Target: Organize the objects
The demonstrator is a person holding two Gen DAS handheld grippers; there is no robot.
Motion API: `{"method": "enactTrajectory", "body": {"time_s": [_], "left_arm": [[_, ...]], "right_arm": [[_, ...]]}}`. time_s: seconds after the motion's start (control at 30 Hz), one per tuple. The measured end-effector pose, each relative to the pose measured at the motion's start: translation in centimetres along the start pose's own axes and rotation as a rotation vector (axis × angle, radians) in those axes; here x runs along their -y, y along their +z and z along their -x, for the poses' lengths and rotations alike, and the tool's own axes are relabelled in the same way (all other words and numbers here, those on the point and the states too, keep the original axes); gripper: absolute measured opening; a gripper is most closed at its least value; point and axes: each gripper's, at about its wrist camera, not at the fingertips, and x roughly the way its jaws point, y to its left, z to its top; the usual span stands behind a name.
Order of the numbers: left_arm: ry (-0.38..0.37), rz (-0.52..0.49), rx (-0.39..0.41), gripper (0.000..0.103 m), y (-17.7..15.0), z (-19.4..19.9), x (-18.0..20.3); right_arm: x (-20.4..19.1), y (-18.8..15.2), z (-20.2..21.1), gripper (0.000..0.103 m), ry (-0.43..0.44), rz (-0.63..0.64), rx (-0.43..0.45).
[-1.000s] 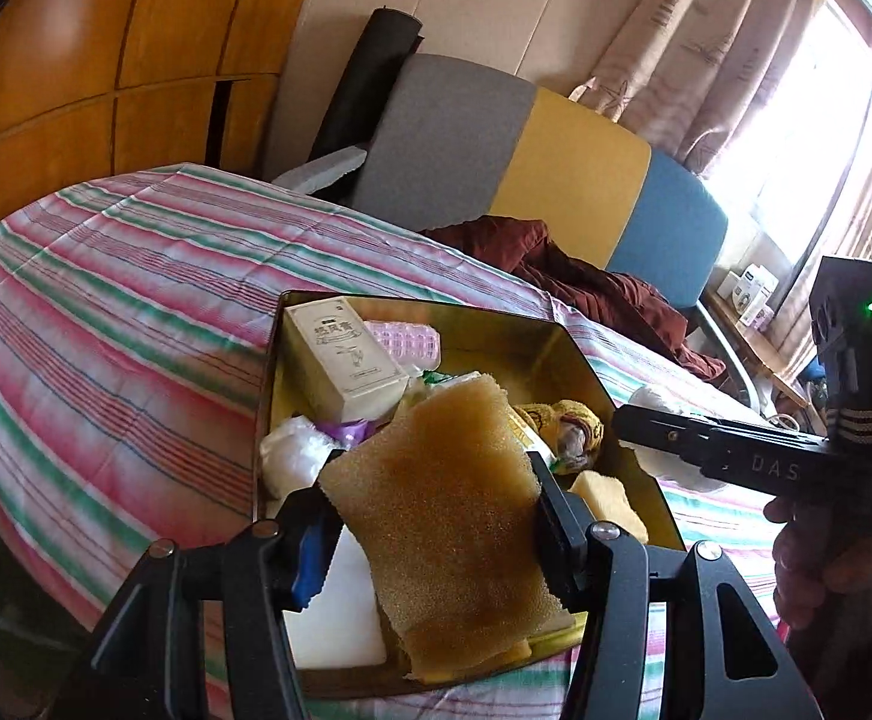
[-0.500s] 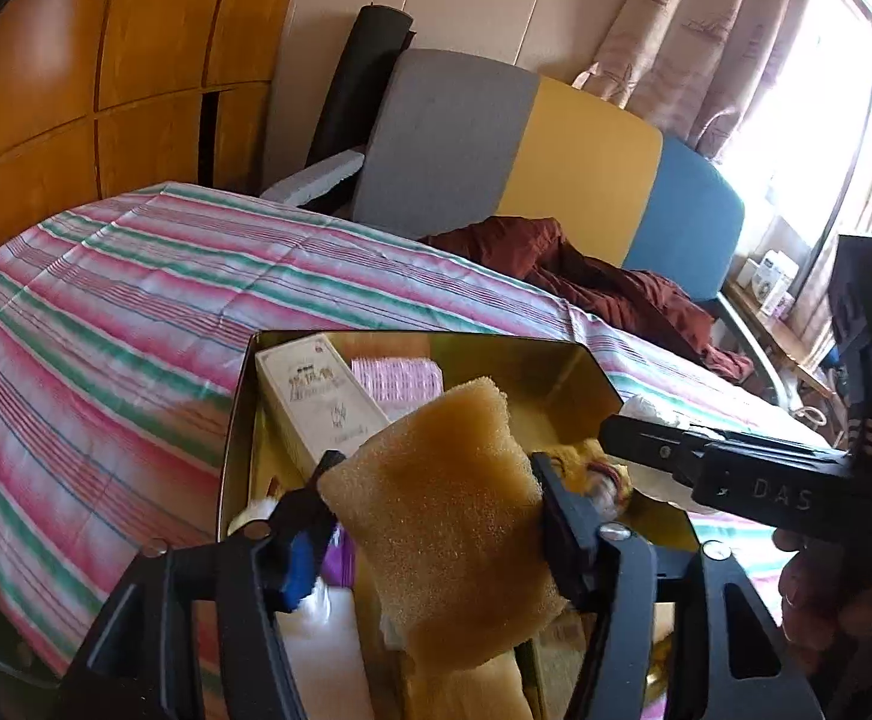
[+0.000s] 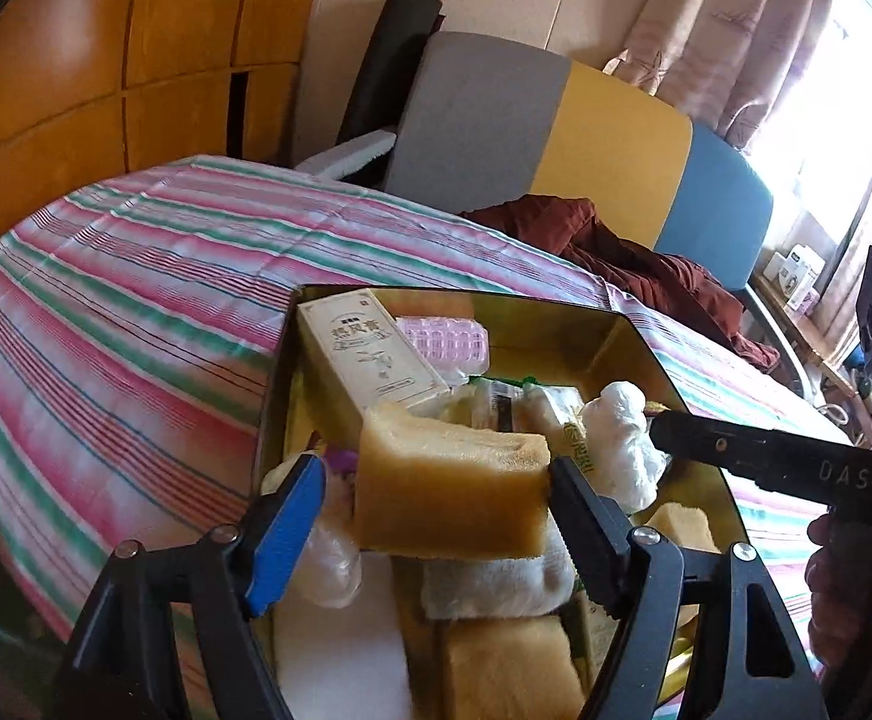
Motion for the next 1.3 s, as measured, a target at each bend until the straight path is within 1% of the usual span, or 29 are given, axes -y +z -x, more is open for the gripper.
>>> {"method": "enactTrajectory", "body": {"time_s": [0.13,0.17,0.2,0.23,0.27,0.37,0.5,0.7,0.93,1.1,1.2,1.3], "left_arm": [[0.04,-0.04,0.02,0.077,-0.3,0.5,0.6],[0.038,-0.038,0.021,0.077,-0.2,0.7,0.6],[0.037,-0.034,0.031,0.077,-0.2,1.1,0.7],[0.043,-0.034,0.043,0.08,-0.1,1.4,0.7],[0.054,-0.035,0.053,0.086,-0.1,1.8,0.8],[0.078,-0.042,0.087,0.089,-0.1,3.1,1.0],[0.118,-0.064,0.109,0.091,-0.5,4.5,1.4],[0.13,-0.054,0.112,0.094,-1.4,5.9,1.5],[0.141,-0.049,0.109,0.103,-3.1,7.3,2.2],[0.139,-0.046,0.089,0.103,-4.3,7.7,2.7],[0.144,-0.057,0.073,0.103,-5.0,7.8,3.0],[0.144,-0.041,0.07,0.103,-5.5,8.0,2.9]], "right_arm": [[-0.4,-0.7,0.3,0.065,-0.029,0.018,0.007],[-0.5,-0.9,0.5,0.067,-0.04,0.023,0.009],[-0.6,-1.0,0.7,0.072,-0.053,0.032,0.013],[-0.7,-1.2,0.9,0.074,-0.065,0.041,0.021],[-0.9,-1.3,1.2,0.076,-0.075,0.047,0.028],[-1.2,-1.7,2.0,0.076,-0.107,0.066,0.051],[-1.5,-2.5,2.8,0.077,-0.147,0.086,0.076],[-2.0,-3.9,3.8,0.077,-0.198,0.112,0.104],[-2.0,-6.5,4.8,0.077,-0.245,0.111,0.136],[-1.7,-8.3,5.6,0.077,-0.269,0.104,0.154],[-1.6,-9.0,5.6,0.077,-0.274,0.103,0.151],[-1.5,-9.6,5.7,0.077,-0.276,0.104,0.145]]}}
